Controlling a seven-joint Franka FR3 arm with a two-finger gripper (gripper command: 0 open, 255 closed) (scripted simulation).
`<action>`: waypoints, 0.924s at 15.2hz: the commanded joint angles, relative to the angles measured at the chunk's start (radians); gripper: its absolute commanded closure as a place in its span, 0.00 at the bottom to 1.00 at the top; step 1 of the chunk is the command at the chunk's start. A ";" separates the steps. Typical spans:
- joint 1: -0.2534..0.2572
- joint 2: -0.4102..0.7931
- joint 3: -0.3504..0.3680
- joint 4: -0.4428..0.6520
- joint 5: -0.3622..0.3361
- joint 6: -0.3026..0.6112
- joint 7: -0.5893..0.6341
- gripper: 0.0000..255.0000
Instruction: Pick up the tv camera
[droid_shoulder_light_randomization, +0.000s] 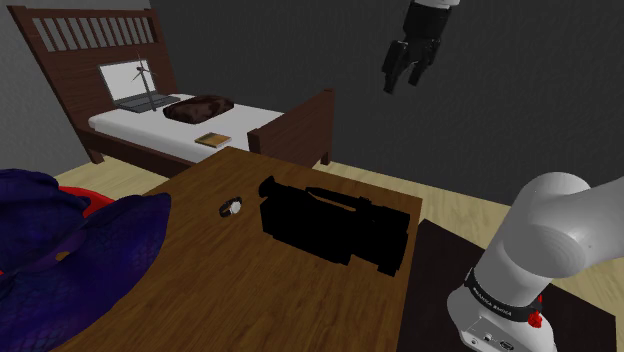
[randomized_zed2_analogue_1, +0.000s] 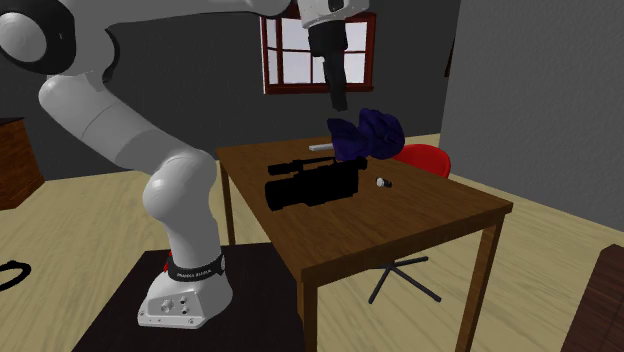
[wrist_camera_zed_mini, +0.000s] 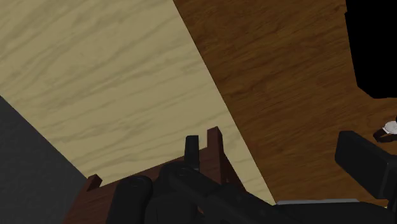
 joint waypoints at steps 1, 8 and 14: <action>0.000 0.000 0.000 0.000 0.000 0.000 0.000 0.00; 0.086 0.066 0.089 -0.069 0.061 0.074 0.007 0.00; 0.161 0.139 0.168 -0.112 0.114 0.140 0.011 0.00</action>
